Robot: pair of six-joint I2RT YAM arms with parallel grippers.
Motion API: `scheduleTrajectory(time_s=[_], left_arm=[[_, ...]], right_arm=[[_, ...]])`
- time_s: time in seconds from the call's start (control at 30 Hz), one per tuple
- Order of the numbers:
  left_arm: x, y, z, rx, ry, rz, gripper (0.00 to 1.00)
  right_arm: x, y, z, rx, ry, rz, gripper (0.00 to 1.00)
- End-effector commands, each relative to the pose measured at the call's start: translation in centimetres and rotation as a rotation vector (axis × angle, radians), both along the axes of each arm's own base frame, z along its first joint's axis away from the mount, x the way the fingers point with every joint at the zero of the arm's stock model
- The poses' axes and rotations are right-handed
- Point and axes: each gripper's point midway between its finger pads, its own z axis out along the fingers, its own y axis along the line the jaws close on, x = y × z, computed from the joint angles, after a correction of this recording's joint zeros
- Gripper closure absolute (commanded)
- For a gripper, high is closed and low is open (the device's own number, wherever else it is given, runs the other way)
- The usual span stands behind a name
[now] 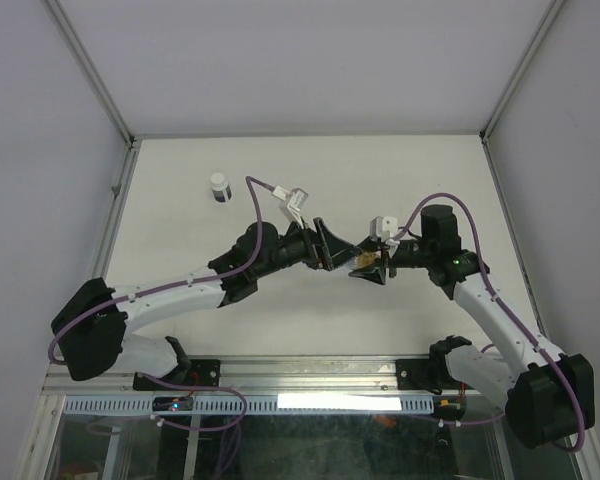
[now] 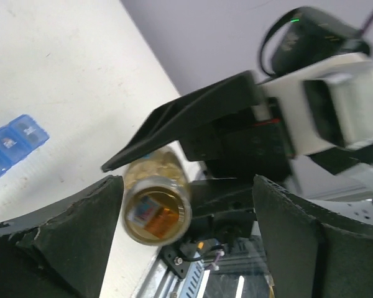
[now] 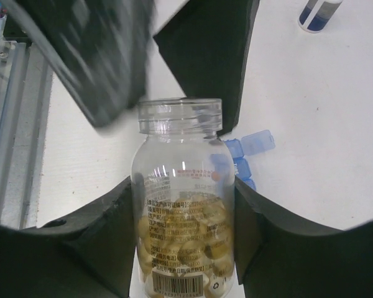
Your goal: Sort the pills into containers
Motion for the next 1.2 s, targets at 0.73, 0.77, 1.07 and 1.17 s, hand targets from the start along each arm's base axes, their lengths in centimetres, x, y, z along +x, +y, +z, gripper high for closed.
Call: scheduleTrajectory(time_s=[0.73, 0.77, 1.07, 1.17], left_arm=[[-8.4, 5.5, 3.8, 0.068, -1.347, -0.333, 0.01], [-8.0, 5.1, 3.2, 0.094, -1.352, -0.344, 0.01], [-5.2, 2.2, 2.2, 0.187, -1.360, -0.366, 0.04], [-4.8, 1.2, 1.7, 0.194, -1.323, -0.400, 0.11]], right_arm=[[-3.8, -0.4, 1.7, 0.024, 0.099, 0.182, 1.00], [-3.8, -0.4, 1.7, 0.023, 0.097, 0.183, 1.00], [-4.0, -0.4, 1.5, 0.019, 0.101, 0.192, 1.00], [-4.0, -0.5, 1.4, 0.017, 0.101, 0.191, 1.00]])
